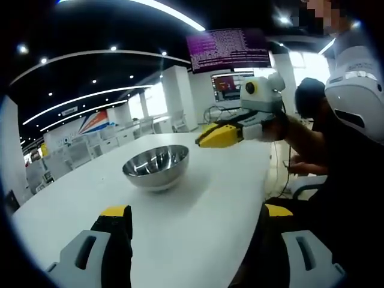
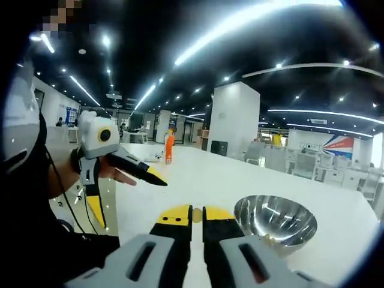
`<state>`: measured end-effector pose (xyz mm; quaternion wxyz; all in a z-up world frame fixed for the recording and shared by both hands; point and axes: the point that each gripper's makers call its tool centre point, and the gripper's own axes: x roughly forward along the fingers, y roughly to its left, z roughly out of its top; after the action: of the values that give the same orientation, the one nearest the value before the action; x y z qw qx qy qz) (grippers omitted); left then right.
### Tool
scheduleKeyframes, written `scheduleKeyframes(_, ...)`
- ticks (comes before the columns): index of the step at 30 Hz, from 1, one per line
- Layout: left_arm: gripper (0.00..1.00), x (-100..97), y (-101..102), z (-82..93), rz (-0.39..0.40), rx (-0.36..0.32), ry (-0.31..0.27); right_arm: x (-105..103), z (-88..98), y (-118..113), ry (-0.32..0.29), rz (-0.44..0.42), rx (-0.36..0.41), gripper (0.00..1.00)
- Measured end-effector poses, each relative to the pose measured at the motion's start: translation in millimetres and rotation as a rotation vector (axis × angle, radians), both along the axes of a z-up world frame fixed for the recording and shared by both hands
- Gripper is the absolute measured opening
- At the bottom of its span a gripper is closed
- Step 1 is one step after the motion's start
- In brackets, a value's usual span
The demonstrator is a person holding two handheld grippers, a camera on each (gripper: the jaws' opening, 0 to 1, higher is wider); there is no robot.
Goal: Pick up the QQ candy scattered on the table and place it into the stainless steel bowl on the table
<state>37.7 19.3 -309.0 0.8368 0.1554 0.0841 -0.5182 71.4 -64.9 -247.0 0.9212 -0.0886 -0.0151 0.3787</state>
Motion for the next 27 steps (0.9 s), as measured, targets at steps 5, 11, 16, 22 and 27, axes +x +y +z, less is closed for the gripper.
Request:
scheduleKeyframes(5, 0.89, -0.8, -2.4, 1.4, -0.005, -0.008, -0.001, 9.6, 53.1, -9.5, -0.118, -0.034, -0.003, 0.06)
scheduleKeyframes(11, 0.89, -1.0, -3.6, -1.5, -0.006, -0.002, 0.006, 27.6, 83.1, -19.3, -0.193, -0.078, -0.028, 0.06)
scheduleKeyframes(16, 0.89, -1.3, -4.6, -1.4, -0.009, 0.002, 0.005, 73.3, 66.7, -38.6, -0.165, -0.167, -0.086, 0.06)
scheduleKeyframes(22, 0.89, -0.8, -4.6, -1.9, -0.008, 0.004, 0.005, 125.1, 8.4, -55.5, -0.027, -0.236, -0.123, 0.06)
scheduleKeyframes(27, 0.89, 0.3, -2.9, -1.6, -0.005, 0.003, 0.006, 148.5, -29.0, -61.8, 0.044, -0.260, -0.158, 0.06)
